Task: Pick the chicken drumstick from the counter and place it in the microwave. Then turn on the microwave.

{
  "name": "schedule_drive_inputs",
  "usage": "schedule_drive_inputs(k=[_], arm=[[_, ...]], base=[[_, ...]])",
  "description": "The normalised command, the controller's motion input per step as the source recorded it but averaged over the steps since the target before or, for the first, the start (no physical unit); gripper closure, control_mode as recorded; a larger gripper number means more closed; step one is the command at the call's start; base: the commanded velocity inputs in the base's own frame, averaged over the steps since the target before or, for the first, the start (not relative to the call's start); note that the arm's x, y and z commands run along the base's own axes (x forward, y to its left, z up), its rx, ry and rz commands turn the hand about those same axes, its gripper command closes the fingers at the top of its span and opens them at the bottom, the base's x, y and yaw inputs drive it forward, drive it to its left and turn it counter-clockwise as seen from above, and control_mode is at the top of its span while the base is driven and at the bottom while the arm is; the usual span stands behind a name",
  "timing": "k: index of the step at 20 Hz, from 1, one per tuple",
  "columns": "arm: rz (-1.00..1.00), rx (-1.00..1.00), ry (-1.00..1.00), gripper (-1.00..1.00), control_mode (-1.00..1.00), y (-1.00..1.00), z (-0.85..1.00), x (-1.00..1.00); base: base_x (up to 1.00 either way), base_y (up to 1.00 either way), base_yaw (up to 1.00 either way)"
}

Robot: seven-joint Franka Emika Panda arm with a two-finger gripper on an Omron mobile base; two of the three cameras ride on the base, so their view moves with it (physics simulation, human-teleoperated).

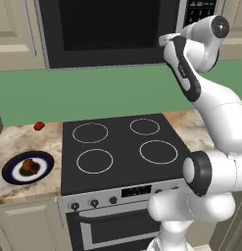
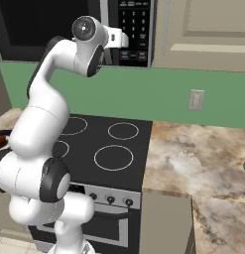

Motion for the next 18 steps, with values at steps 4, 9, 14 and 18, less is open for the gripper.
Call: schedule_drive_inputs(k=[4,9,14,18], arm=[[0.00,0.00,0.00,-1.00,-1.00,0.00,0.00,0.47],[0.00,0.00,0.00,-1.00,-1.00,0.00,0.00,0.50],[0.00,0.00,0.00,1.00,-1.00,0.02,0.00,0.48],[0.00,0.00,0.00,1.00,-1.00,0.20,0.00,0.00]], base=[[0.00,0.00,0.00],[0.00,0.00,0.00],[0.00,0.00,0.00],[0.00,0.00,0.00]])
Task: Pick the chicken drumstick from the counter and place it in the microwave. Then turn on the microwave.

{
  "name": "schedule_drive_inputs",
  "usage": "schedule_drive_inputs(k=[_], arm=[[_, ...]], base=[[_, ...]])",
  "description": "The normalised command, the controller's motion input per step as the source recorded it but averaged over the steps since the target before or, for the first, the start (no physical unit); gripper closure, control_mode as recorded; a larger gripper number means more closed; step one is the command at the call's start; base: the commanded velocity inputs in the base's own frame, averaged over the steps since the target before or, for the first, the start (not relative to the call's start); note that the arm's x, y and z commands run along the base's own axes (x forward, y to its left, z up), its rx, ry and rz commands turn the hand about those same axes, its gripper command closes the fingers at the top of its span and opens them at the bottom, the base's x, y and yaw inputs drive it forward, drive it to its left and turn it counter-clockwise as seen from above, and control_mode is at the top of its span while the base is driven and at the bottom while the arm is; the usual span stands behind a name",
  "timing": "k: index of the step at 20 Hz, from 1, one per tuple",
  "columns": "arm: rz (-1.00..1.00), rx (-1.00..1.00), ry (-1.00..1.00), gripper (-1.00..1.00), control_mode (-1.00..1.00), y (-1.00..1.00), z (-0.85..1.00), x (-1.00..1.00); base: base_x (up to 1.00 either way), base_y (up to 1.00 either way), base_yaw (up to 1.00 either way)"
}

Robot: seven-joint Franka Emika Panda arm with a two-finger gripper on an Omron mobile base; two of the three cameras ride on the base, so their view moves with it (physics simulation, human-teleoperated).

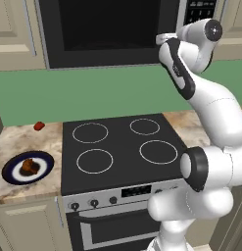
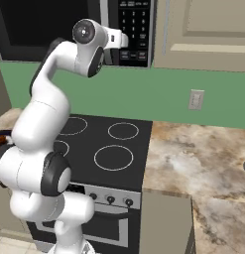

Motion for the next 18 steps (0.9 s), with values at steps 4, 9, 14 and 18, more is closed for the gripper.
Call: schedule_drive_inputs(k=[4,9,14,18], arm=[[0.00,0.00,0.00,1.00,-1.00,0.33,0.17,-0.47],[-0.04,0.00,0.00,1.00,-1.00,0.21,0.30,-0.71],[-0.09,0.00,0.00,1.00,-1.00,0.14,0.36,-0.94],[-0.18,-0.01,0.00,1.00,-1.00,0.15,0.37,-0.99]], base=[[0.00,0.00,0.00],[0.00,0.00,0.00],[0.00,0.00,0.00],[0.00,0.00,0.00]])
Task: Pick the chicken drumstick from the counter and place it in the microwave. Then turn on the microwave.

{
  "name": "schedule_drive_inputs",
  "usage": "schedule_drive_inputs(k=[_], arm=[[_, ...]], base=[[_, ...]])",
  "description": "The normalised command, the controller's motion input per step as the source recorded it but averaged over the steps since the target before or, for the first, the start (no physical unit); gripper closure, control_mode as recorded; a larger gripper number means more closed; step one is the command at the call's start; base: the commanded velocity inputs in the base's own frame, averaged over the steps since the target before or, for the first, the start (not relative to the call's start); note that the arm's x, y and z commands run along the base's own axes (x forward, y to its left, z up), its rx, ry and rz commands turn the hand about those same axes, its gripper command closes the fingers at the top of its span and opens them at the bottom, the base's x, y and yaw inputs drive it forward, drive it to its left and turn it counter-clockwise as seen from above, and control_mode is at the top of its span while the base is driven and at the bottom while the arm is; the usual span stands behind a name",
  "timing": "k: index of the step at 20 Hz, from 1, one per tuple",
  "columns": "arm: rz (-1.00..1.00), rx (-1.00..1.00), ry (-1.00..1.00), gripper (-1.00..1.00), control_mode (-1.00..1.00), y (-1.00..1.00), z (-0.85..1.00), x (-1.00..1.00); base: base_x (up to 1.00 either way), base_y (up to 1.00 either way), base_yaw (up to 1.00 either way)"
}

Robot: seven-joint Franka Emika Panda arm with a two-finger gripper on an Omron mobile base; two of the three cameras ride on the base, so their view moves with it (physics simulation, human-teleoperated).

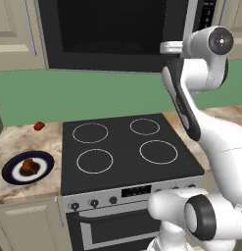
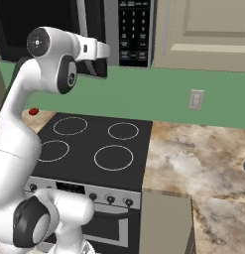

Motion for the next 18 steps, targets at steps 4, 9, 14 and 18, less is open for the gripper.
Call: schedule_drive_inputs(k=[4,9,14,18], arm=[[-0.19,-0.02,0.00,1.00,-1.00,0.12,0.34,-1.00],[-0.18,-0.02,0.00,1.00,-1.00,0.15,0.28,-1.00],[-0.17,-0.04,0.00,1.00,-1.00,0.17,0.20,-1.00],[-0.14,-0.05,0.00,1.00,-1.00,0.28,0.12,-1.00]], base=[[0.00,0.00,0.00],[0.00,0.00,0.00],[0.00,0.00,0.00],[0.00,0.00,0.00]])
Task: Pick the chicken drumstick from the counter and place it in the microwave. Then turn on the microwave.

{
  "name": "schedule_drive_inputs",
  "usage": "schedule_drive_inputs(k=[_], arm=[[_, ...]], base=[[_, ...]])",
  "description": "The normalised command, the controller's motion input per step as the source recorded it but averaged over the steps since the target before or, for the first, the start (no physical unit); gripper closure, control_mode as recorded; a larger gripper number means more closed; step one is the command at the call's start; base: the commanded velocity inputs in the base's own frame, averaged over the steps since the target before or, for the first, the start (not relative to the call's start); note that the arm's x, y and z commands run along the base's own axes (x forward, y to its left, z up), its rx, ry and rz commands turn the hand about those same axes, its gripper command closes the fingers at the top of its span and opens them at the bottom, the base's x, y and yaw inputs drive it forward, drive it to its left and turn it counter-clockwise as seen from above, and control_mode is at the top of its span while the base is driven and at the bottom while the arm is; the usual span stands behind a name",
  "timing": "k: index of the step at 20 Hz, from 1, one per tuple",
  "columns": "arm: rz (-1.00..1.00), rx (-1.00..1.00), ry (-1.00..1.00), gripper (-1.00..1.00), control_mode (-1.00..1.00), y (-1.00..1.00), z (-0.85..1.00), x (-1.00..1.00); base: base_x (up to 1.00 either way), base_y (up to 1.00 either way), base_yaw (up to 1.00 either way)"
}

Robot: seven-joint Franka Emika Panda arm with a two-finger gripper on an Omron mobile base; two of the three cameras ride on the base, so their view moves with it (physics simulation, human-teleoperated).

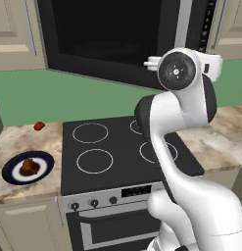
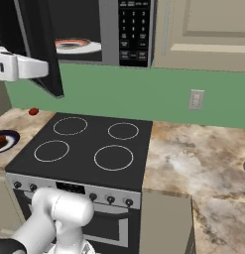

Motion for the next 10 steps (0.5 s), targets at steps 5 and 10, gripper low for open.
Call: schedule_drive_inputs(k=[5,10], arm=[[-0.07,-0.03,0.00,1.00,-1.00,0.33,0.02,-0.97],[0.00,-0.03,-0.04,1.00,-1.00,0.33,0.00,-0.87]], base=[[0.00,0.00,0.00],[0.00,0.00,0.00]])
